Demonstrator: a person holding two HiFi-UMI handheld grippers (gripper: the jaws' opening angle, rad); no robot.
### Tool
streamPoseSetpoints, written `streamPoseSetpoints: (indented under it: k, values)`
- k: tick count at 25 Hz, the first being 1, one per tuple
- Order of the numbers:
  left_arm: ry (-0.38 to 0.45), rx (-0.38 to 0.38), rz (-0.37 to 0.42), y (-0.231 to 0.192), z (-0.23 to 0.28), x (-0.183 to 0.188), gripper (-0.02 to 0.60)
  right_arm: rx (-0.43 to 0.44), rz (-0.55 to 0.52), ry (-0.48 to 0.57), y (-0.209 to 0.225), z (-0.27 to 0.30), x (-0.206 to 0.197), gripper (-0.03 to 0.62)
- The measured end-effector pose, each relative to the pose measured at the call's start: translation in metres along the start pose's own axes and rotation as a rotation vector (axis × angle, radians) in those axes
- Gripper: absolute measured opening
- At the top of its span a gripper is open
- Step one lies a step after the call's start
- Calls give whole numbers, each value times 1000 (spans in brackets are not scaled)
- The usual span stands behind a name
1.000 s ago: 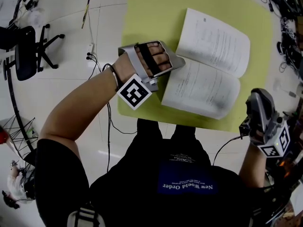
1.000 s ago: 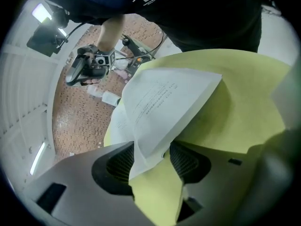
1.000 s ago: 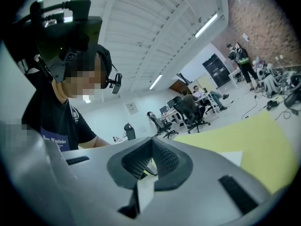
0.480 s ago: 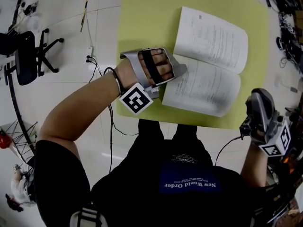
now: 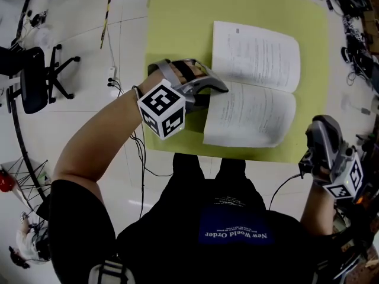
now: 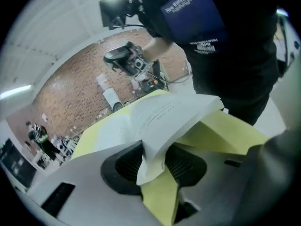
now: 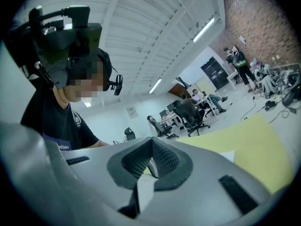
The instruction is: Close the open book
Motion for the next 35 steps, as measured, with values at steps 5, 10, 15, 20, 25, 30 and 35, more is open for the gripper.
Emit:
streamPoseSetpoints:
  k: [5,10,15,20,25,30,35]
  values:
    - [153,-94,-275,-18,0,-11,147,-1,14,27,4,-12,4,-17]
    - [276,-156,-497,-38,-3,-25,137,-3,7,34,4,-19,13,-17]
    - [317,-143,-679,-47,2,-39,119,-1,14,42,8,-30,9,-17]
    - [290,-108,-769,-53,4,-50,112,-2,23,37,10,-29,7,-17]
    - [256,-151,-948,-60,12,-64,127,4,10,35,7,-25,7,-17]
    - [176,-93,-1170,-64,13,-73,195,11,12,33,8,-21,6,-17]
    - [162,165,-1395,-54,8,-75,206,7,15,30,10,-19,5,-17]
Point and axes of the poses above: the fingertips, and each gripper's own axes: z forward along the fingers, y to its right, x out of its top, the point moved 7 cm from there along -z, backward along the fingers, and after that the axes turned 9 degrees about -y, right-handed, at the moved point
